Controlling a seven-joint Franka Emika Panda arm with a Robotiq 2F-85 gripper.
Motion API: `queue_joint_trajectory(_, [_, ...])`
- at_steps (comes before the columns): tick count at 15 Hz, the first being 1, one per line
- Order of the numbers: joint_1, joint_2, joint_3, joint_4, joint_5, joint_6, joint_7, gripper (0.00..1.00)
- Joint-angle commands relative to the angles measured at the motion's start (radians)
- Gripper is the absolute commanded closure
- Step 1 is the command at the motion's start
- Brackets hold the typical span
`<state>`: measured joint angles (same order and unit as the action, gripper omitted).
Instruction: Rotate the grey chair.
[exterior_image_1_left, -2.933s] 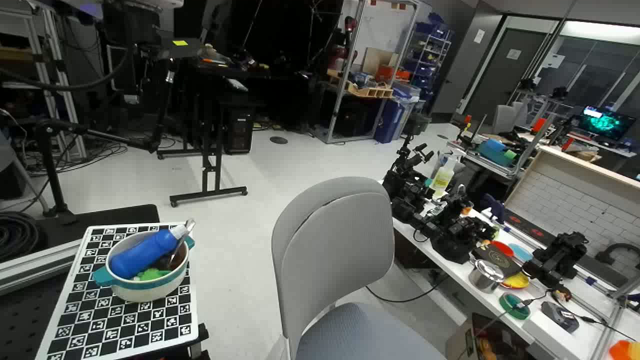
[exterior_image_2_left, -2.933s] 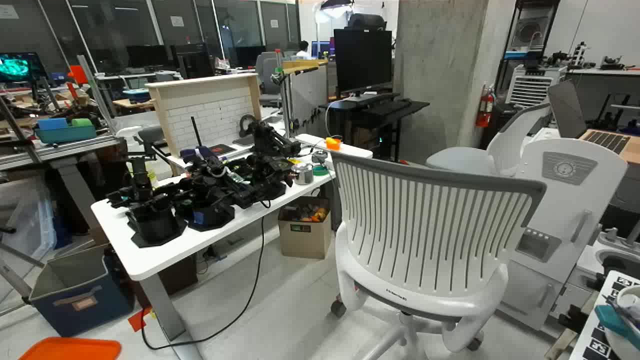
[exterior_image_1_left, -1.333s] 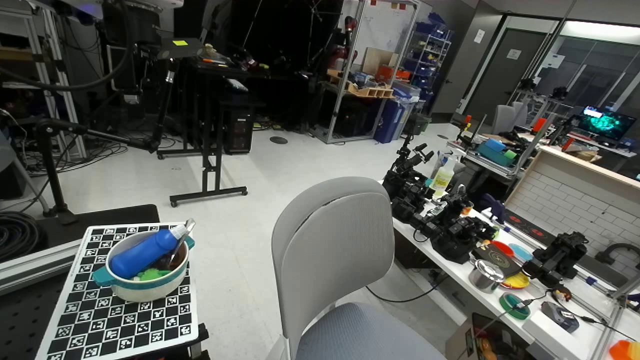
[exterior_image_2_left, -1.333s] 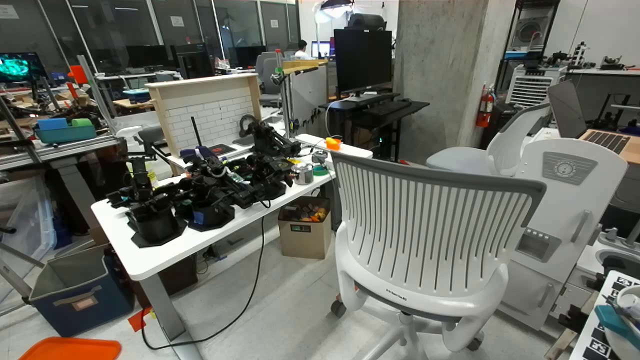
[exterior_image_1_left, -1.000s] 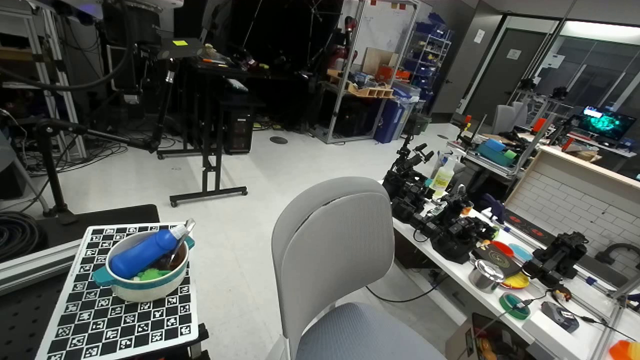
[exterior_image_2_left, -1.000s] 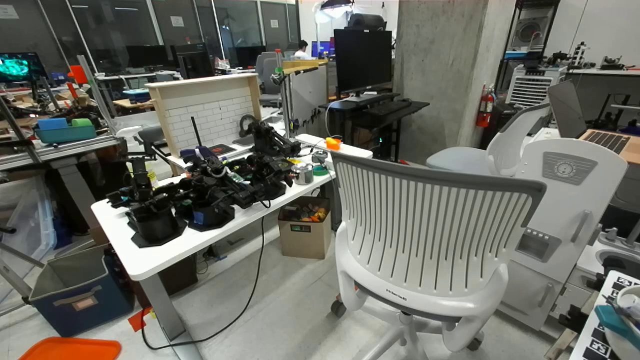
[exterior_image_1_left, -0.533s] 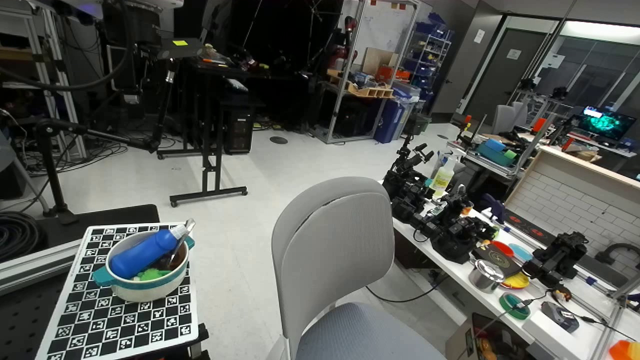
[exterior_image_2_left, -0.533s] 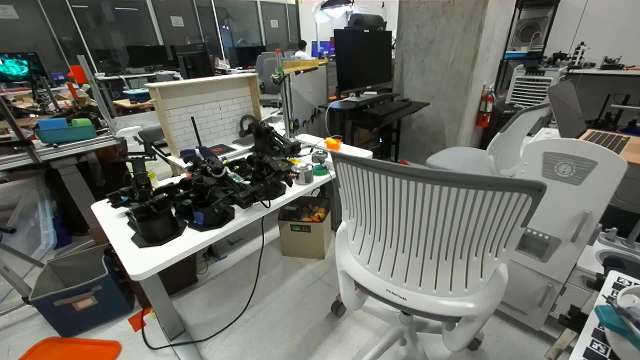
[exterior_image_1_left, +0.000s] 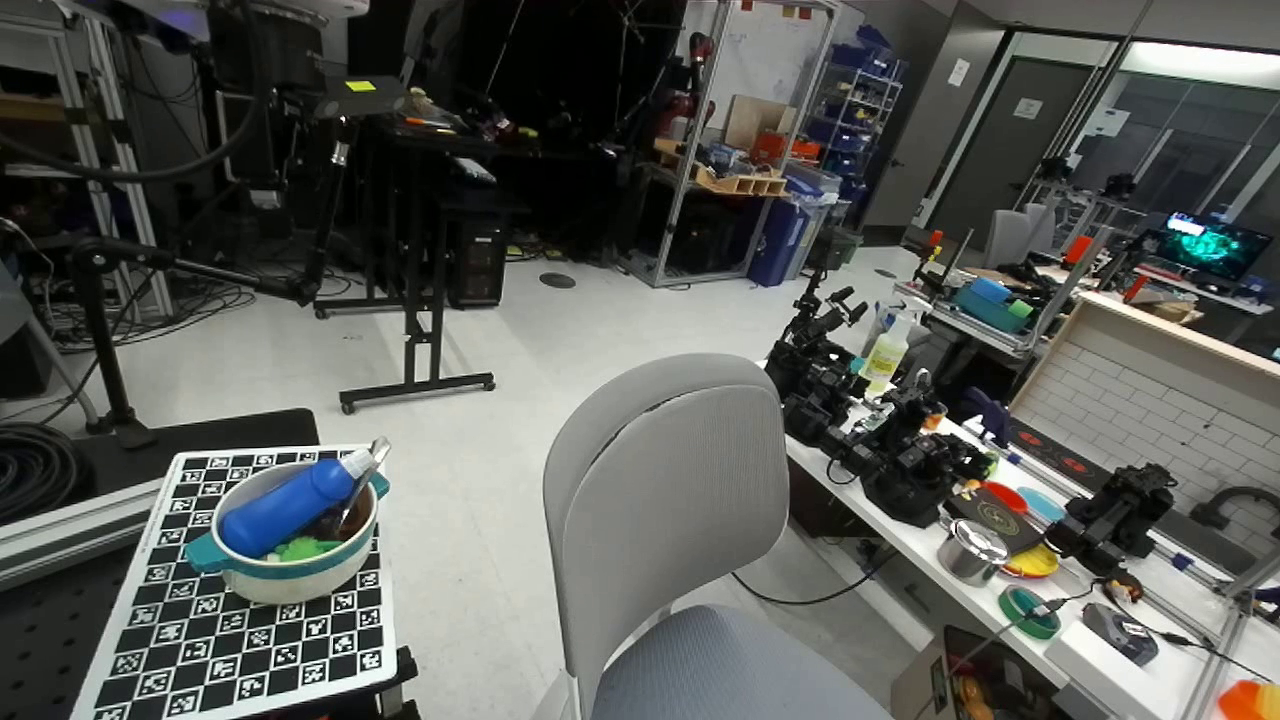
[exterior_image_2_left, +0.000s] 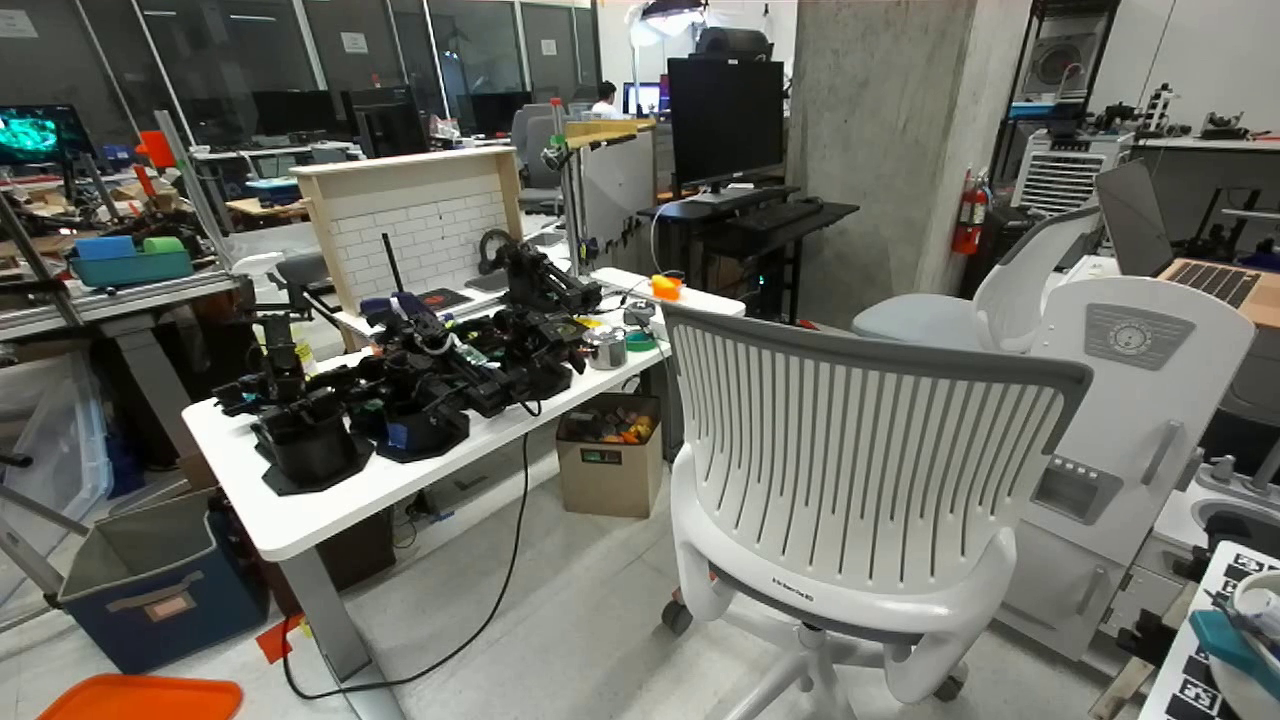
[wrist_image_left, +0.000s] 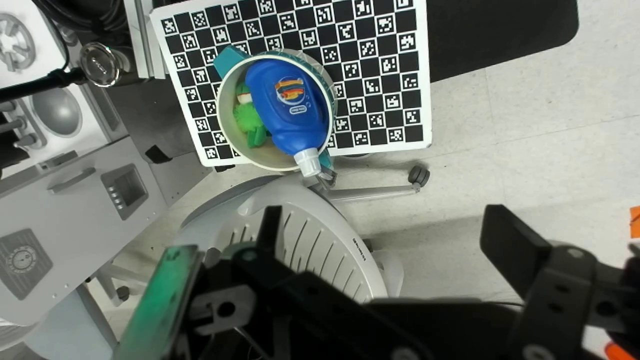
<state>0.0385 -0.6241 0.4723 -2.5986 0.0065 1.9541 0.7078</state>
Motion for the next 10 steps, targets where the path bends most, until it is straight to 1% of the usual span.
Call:
queue_joint_trajectory(1, [-0.008, 0.083, -0.024, 0.051, -0.056, 0.036, 0.071, 0.0])
queue_joint_trajectory(5, [-0.051, 0.183, -0.077, 0.128, -0.139, 0.096, 0.113, 0.0])
queue_joint_trajectory(7, [-0.077, 0.244, -0.118, 0.181, -0.181, 0.115, 0.11, 0.0])
queue_joint_trajectory(10, [-0.106, 0.352, -0.196, 0.282, -0.227, 0.105, 0.073, 0.0])
